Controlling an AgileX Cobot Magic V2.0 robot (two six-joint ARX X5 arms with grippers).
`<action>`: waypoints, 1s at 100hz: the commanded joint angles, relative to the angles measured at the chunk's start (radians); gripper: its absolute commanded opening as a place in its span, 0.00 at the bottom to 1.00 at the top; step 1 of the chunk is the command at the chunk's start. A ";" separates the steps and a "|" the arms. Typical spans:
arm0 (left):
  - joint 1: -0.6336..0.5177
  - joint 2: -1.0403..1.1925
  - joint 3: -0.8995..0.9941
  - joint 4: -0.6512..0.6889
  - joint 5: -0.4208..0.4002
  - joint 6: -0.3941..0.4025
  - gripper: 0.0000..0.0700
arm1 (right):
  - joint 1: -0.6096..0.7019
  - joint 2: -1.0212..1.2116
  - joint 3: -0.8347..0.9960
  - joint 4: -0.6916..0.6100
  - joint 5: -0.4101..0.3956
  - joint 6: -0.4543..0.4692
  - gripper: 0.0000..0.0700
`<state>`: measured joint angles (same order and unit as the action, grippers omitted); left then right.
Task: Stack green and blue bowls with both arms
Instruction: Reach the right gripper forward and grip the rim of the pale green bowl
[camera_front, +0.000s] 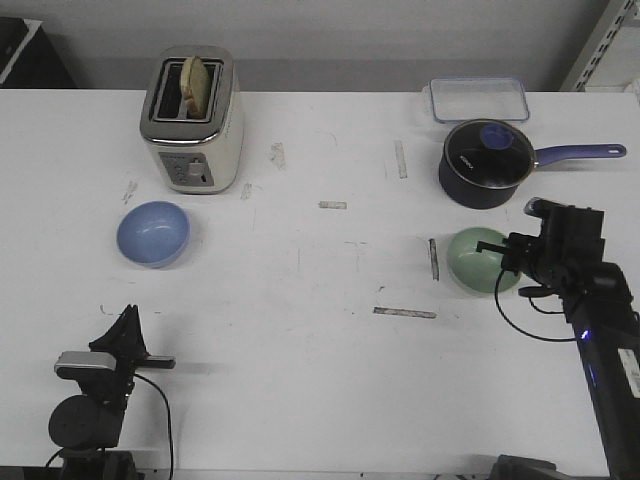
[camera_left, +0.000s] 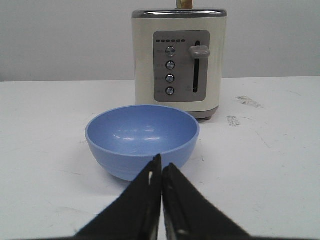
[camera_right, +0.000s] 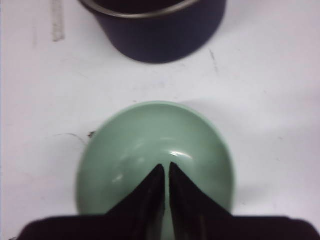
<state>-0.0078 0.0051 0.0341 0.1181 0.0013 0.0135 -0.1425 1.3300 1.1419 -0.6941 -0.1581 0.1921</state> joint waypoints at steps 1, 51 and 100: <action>-0.001 -0.002 -0.021 0.011 -0.002 0.012 0.00 | -0.024 0.043 0.053 -0.029 -0.027 0.016 0.16; -0.001 -0.002 -0.021 0.011 -0.002 0.012 0.00 | -0.155 0.178 0.098 -0.121 -0.079 -0.049 0.66; -0.001 -0.002 -0.021 0.011 -0.002 0.012 0.00 | -0.116 0.303 0.081 -0.095 -0.078 -0.062 0.48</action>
<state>-0.0078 0.0051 0.0341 0.1181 0.0013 0.0135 -0.2623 1.6073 1.2160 -0.8001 -0.2352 0.1390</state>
